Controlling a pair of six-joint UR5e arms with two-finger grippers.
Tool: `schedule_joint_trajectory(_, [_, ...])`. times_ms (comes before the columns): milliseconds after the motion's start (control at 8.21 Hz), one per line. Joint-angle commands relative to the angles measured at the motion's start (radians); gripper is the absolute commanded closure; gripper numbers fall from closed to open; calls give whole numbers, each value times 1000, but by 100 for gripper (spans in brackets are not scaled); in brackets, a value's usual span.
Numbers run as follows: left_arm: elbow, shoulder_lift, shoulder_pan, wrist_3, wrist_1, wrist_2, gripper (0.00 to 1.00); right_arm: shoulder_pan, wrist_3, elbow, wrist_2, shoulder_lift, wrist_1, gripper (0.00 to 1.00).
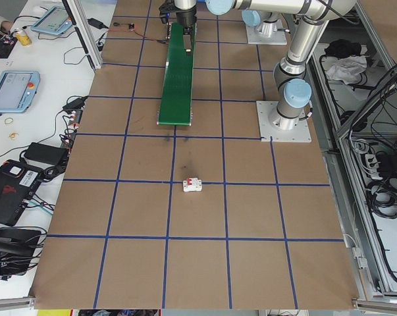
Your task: Move button from left to right
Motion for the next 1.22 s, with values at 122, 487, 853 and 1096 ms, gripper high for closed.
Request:
schedule_joint_trajectory(122, [-2, -1, 0, 1, 1, 0, 0, 31, 271, -6, 9, -256, 346, 0])
schedule_joint_trajectory(487, [0, 1, -2, 1, 1, 2, 0, 297, 829, -18, 7, -388, 567, 0])
schedule_joint_trajectory(853, [-2, 2, -2, 0, 1, 3, 0, 639, 1407, -20, 7, -409, 569, 0])
schedule_joint_trajectory(1096, [0, 2, -2, 1, 1, 3, 0, 877, 1754, -49, -8, -404, 557, 0])
